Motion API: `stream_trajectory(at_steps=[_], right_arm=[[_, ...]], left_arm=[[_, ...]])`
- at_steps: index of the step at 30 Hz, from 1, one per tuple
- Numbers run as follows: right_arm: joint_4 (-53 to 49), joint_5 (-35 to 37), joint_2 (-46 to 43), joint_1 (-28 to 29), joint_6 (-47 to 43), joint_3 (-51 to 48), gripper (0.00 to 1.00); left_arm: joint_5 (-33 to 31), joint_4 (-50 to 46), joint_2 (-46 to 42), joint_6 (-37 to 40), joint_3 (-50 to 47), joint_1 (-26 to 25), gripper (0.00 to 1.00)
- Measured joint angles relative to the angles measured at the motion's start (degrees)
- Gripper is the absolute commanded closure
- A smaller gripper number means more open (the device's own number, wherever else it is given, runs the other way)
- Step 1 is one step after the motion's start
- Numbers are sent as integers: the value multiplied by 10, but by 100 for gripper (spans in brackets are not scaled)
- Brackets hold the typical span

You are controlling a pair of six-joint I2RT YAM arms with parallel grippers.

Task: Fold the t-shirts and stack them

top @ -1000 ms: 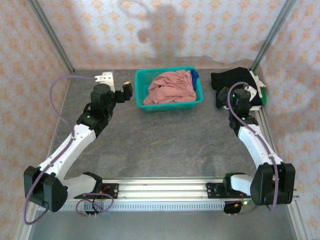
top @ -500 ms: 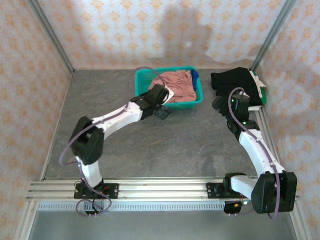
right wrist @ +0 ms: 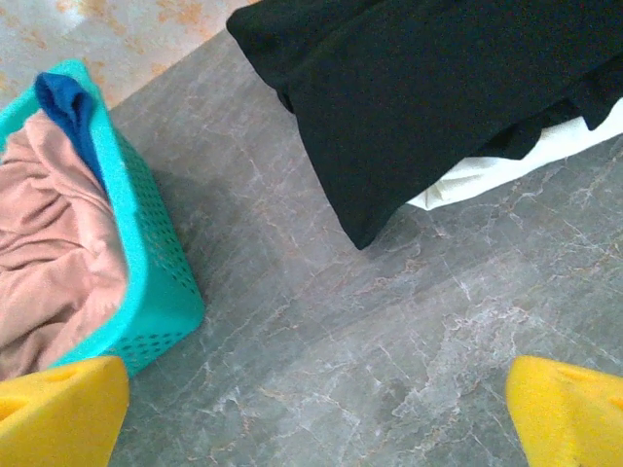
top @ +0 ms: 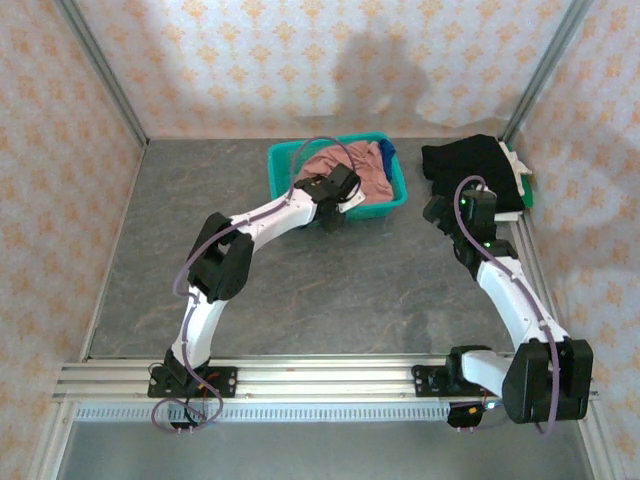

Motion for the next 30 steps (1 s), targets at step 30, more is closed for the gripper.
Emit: stream_trajectory(at_steps=[30], right_arm=[[-31, 10, 90, 0, 10, 40, 1]], left_arm=[[-66, -138, 30, -169, 82, 330, 100]])
